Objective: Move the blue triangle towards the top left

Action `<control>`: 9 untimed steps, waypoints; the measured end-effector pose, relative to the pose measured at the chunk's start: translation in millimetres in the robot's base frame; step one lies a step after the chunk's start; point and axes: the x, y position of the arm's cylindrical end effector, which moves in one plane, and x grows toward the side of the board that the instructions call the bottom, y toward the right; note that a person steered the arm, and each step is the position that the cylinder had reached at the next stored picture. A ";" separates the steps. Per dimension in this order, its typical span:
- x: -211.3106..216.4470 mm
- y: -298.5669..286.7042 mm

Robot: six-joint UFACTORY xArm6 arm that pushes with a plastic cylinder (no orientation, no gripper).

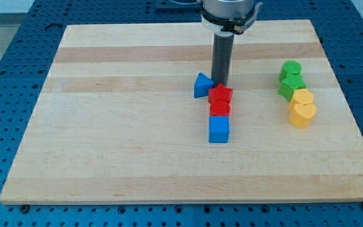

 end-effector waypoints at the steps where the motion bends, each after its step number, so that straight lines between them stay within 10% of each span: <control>1: 0.0 -20.7; 9: 75.2 -82.7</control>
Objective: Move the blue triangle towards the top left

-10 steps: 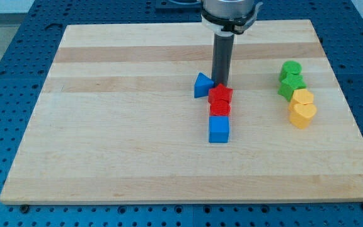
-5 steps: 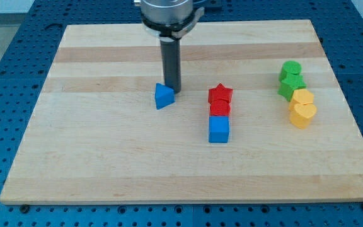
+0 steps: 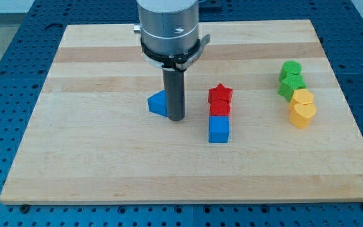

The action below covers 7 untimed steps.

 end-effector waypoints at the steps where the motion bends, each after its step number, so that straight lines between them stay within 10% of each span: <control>1: -0.1 -16.0; 7: -218.6 -164.0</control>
